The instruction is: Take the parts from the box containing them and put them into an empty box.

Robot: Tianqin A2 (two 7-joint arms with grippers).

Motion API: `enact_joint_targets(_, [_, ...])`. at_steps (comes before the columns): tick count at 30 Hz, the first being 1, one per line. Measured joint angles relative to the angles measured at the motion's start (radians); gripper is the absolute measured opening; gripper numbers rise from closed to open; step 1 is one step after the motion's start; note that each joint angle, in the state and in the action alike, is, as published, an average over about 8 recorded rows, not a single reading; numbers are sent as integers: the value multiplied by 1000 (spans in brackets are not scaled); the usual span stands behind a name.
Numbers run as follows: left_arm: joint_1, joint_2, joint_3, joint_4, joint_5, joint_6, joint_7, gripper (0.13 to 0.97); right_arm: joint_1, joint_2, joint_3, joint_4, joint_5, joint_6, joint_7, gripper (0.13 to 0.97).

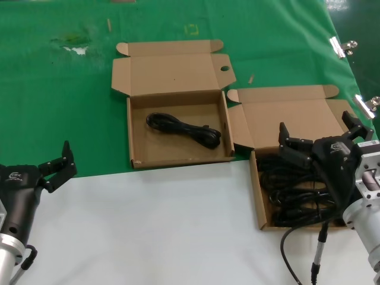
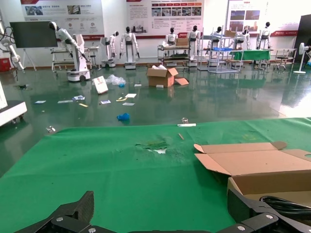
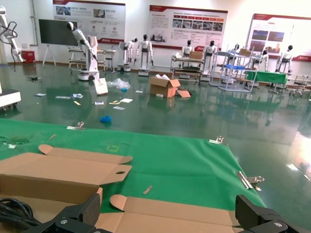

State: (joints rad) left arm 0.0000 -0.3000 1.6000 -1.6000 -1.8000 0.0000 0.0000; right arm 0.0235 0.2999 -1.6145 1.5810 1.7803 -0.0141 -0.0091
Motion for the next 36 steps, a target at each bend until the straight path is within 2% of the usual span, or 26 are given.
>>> enact_joint_targets(36, [0, 0, 0, 0, 0, 0, 0, 966, 0, 0, 0, 0, 0, 0, 0, 966])
